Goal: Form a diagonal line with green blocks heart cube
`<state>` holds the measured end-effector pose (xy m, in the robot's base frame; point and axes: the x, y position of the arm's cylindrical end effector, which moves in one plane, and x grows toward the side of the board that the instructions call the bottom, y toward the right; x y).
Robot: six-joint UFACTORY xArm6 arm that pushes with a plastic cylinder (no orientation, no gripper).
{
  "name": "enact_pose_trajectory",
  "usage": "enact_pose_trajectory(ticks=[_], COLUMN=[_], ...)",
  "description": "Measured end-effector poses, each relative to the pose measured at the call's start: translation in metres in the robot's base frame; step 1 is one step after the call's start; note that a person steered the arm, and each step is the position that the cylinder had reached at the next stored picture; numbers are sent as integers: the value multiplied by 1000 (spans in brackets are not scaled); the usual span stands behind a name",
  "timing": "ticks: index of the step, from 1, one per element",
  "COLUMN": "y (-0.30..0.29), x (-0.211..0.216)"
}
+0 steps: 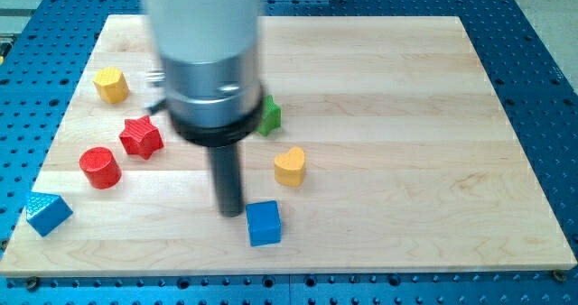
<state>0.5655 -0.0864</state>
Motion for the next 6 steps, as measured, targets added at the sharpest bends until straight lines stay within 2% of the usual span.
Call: enact_pose_trajectory(ticks=[1, 2, 4, 5, 6], y=[40, 89, -25, -65, -82], x=[36, 36, -27, -49, -73])
